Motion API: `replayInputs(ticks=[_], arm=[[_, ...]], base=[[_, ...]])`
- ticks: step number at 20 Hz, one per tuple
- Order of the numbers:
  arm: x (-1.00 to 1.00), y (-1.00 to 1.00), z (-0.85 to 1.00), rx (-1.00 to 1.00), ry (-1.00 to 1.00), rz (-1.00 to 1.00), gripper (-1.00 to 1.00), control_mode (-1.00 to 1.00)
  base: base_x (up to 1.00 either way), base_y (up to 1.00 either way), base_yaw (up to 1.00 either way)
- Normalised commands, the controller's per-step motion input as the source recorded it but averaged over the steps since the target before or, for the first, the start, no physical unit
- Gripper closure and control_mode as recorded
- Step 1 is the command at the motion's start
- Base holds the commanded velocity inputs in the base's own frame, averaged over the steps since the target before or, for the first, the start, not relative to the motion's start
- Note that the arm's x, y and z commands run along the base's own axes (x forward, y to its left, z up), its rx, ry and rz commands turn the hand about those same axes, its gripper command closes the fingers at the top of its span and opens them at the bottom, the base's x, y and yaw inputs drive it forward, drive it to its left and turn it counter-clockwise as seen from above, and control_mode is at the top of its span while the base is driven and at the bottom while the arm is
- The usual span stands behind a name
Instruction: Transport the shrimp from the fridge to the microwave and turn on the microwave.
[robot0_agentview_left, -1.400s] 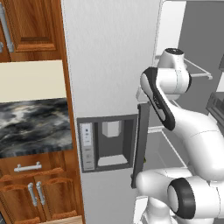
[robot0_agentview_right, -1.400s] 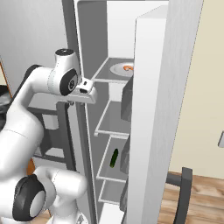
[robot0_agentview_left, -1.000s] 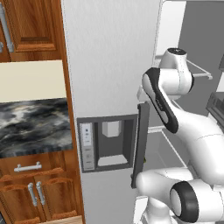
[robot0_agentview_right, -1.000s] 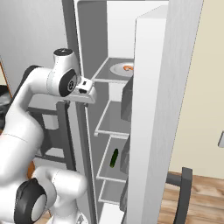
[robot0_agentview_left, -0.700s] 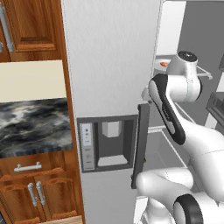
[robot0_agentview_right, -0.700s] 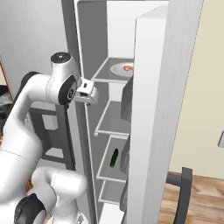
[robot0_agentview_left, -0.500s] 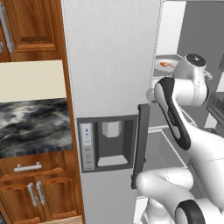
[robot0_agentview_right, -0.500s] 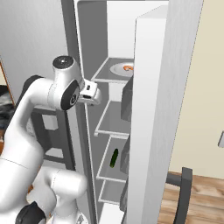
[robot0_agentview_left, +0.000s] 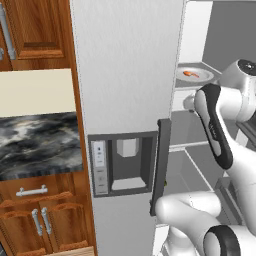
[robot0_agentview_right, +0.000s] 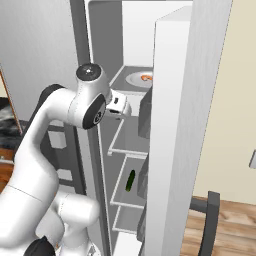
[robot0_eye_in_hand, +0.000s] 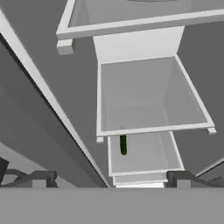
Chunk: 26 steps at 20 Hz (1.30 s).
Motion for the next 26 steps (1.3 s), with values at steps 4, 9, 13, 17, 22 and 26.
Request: replayInputs(ticks=[4,9,13,17,22,26], arm=[[0.03,-0.44,0.36,0.00,0.00,-0.05,-1.00,-1.00],[0.17,-0.28,0.29,-0.01,-0.01,-0.03,-1.00,-1.00],[0.21,-0.25,0.24,0.00,-0.12,0.00,-1.00,-1.00],[0.19,-0.13,0.18,-0.05,-0.19,0.00,-1.00,-1.00],[0.19,-0.01,0.14,-0.05,-0.15,0.00,-1.00,-1.00],[0.40,-0.06,0.28,0.00,0.02,-0.01,-1.00,-1.00]], base=[[0.00,0.00,0.00],[0.00,0.00,0.00],[0.00,0.00,0.00],[0.00,0.00,0.00],[0.00,0.00,0.00],[0.00,0.00,0.00]])
